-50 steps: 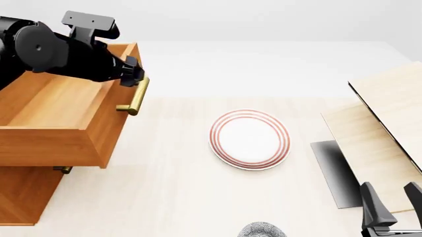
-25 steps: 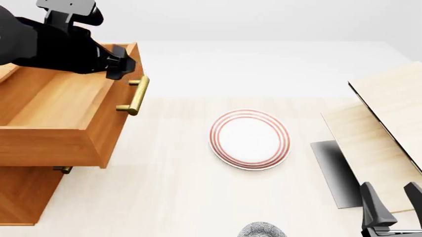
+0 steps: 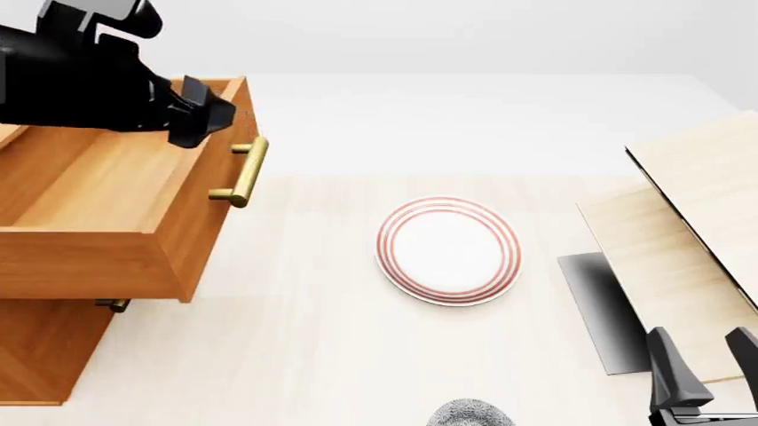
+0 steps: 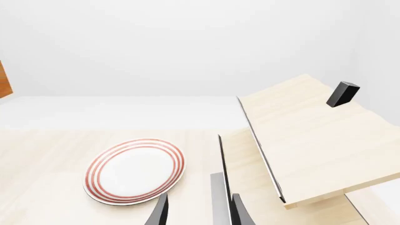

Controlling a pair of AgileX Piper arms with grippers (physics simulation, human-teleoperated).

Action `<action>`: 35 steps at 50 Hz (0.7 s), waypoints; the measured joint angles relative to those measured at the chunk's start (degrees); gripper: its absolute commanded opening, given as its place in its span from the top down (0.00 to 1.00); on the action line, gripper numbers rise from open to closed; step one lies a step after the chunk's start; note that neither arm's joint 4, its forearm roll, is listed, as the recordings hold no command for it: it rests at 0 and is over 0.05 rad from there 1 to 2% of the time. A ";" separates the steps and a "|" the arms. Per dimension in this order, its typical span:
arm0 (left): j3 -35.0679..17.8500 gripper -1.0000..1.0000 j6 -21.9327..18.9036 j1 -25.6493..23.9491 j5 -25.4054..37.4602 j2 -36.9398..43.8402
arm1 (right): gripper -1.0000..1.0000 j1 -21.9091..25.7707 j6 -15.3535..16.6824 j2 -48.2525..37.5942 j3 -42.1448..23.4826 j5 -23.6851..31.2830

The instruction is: Open the top drawer of the cabinet and put the bowl in it.

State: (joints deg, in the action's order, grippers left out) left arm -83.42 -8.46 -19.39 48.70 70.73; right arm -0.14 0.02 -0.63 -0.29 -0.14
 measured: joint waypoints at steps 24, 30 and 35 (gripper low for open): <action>5.37 0.00 -2.28 -5.33 -2.27 -5.34 | 0.00 0.00 0.00 0.00 0.00 0.00; 7.13 0.00 -2.53 -6.81 -3.19 -6.00 | 0.00 0.00 0.00 0.00 0.00 0.00; 8.64 0.00 -2.81 -7.81 -3.83 -6.66 | 0.00 0.01 0.00 0.00 0.00 0.00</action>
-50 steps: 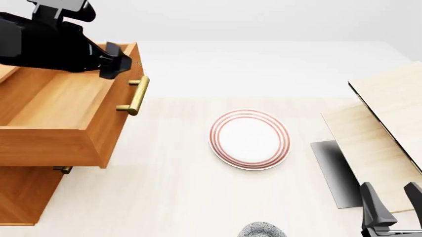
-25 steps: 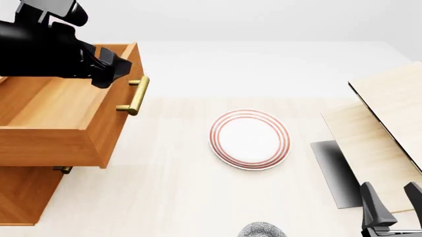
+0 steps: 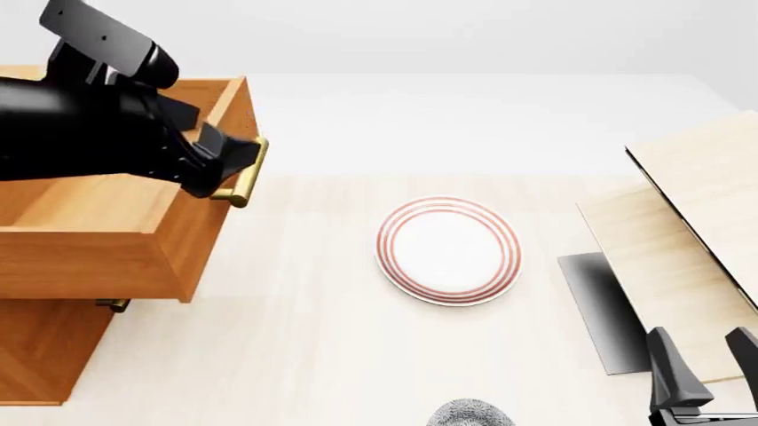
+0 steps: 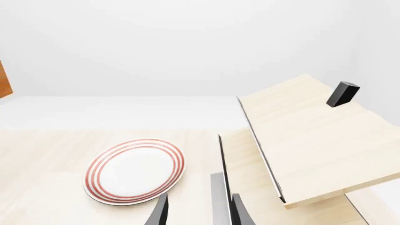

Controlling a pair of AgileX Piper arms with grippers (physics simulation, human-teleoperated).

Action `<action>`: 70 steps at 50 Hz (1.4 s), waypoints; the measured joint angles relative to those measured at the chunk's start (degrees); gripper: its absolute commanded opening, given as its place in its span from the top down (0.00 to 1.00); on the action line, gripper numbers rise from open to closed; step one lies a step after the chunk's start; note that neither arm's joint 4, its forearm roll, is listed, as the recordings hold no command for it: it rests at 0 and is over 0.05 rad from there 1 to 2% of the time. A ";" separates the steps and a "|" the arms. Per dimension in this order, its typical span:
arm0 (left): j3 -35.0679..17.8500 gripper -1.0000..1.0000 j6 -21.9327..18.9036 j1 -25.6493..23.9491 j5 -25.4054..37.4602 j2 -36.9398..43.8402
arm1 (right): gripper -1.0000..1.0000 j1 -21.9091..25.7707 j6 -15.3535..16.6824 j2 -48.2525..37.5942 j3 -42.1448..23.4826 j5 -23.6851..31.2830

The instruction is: Open the top drawer of the cabinet and put the bowl in it.

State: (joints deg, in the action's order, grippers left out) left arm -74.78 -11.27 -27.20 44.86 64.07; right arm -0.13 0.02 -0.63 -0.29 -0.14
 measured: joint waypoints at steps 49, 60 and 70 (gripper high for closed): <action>15.79 0.00 5.47 -12.47 -11.64 -1.58 | 0.00 0.00 0.00 0.00 0.00 0.00; 19.67 0.00 7.46 -14.41 -15.73 -0.65 | 0.00 -0.01 0.00 0.00 0.00 0.00; 22.25 0.00 9.71 -16.07 -19.16 0.21 | 0.00 0.00 0.00 0.00 0.00 0.00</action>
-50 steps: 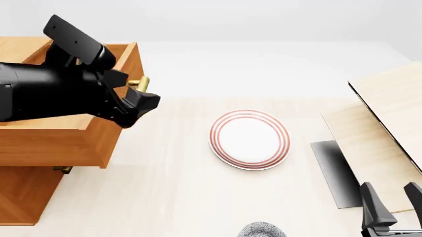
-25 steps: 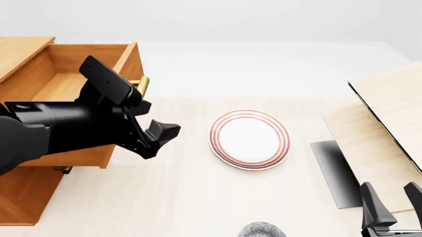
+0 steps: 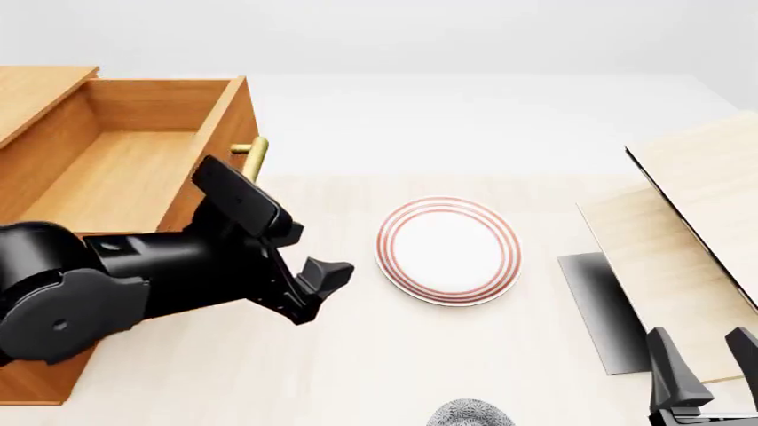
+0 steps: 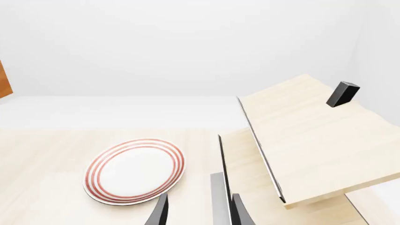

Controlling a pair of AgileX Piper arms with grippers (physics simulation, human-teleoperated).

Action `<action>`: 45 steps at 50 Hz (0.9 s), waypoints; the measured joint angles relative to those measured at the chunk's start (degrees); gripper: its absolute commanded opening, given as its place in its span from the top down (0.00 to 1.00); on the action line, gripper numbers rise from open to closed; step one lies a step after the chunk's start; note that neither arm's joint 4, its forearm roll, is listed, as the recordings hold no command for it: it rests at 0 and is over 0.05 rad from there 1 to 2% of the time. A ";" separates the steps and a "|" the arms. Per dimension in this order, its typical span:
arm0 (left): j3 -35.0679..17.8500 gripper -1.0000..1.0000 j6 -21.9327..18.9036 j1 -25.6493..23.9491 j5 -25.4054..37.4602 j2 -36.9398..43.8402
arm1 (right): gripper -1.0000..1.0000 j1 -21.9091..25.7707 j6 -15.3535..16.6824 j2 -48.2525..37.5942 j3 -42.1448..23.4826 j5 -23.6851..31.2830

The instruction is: Open the top drawer of the cabinet and put the bowl in it.

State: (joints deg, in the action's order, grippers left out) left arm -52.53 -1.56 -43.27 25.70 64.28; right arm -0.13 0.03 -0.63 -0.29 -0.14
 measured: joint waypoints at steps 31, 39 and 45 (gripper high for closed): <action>1.84 0.00 6.88 -8.22 -8.63 11.63 | 0.00 0.00 0.00 0.00 0.00 0.00; 0.86 0.00 8.10 -10.18 -9.19 15.43 | 0.00 0.00 0.00 0.00 0.00 0.00; 0.41 0.00 8.65 -11.02 -9.47 17.51 | 0.00 0.00 0.00 0.00 0.00 0.00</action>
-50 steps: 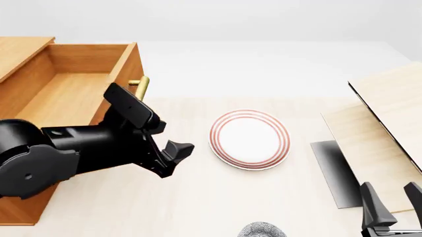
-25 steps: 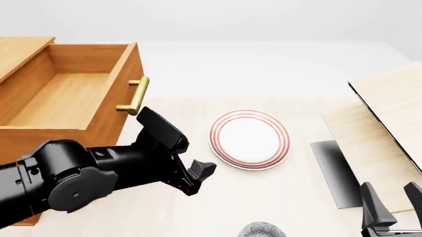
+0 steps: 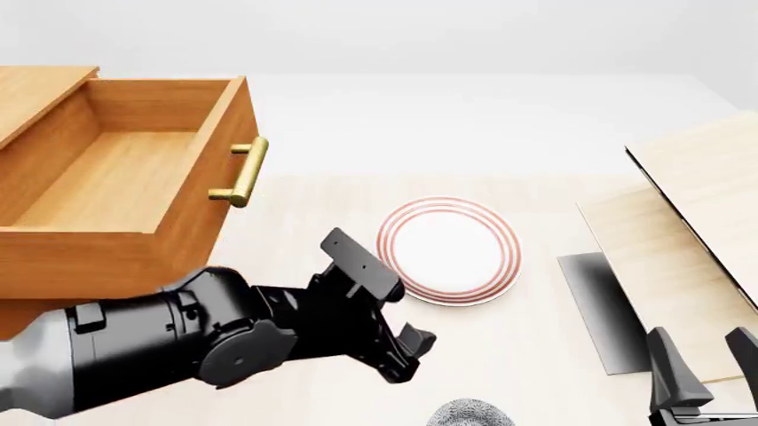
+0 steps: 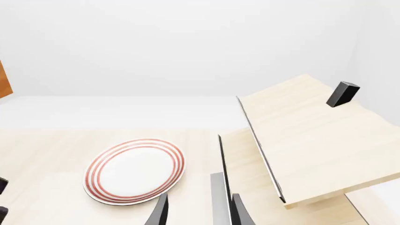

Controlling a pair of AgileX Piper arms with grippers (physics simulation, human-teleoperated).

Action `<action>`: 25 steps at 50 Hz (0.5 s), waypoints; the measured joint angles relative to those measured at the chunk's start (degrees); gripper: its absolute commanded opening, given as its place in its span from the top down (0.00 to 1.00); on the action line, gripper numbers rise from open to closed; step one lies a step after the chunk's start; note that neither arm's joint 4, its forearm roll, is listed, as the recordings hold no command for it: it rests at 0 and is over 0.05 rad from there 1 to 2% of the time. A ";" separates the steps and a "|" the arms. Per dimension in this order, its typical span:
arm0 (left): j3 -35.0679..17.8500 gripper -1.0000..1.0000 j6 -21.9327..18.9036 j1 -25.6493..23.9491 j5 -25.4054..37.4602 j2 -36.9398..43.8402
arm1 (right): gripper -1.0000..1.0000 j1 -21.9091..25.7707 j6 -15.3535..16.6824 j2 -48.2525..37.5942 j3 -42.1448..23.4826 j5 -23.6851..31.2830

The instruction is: Open the top drawer of the cabinet and put the bowl in it.

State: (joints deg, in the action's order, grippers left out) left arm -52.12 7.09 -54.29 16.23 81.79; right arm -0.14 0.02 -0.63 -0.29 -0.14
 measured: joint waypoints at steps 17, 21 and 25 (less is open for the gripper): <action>-2.19 0.00 1.42 -2.96 -0.80 5.79 | 0.00 0.01 0.00 0.00 0.00 0.00; -2.42 0.00 1.73 -3.46 -1.07 6.83 | 0.00 0.01 0.00 0.00 0.00 0.00; -2.67 0.00 2.11 -4.02 -1.37 7.96 | 0.00 0.01 0.01 0.00 0.00 0.00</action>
State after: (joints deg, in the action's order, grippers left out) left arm -54.79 9.20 -58.31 14.86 89.75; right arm -0.13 0.03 -0.63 -0.29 -0.14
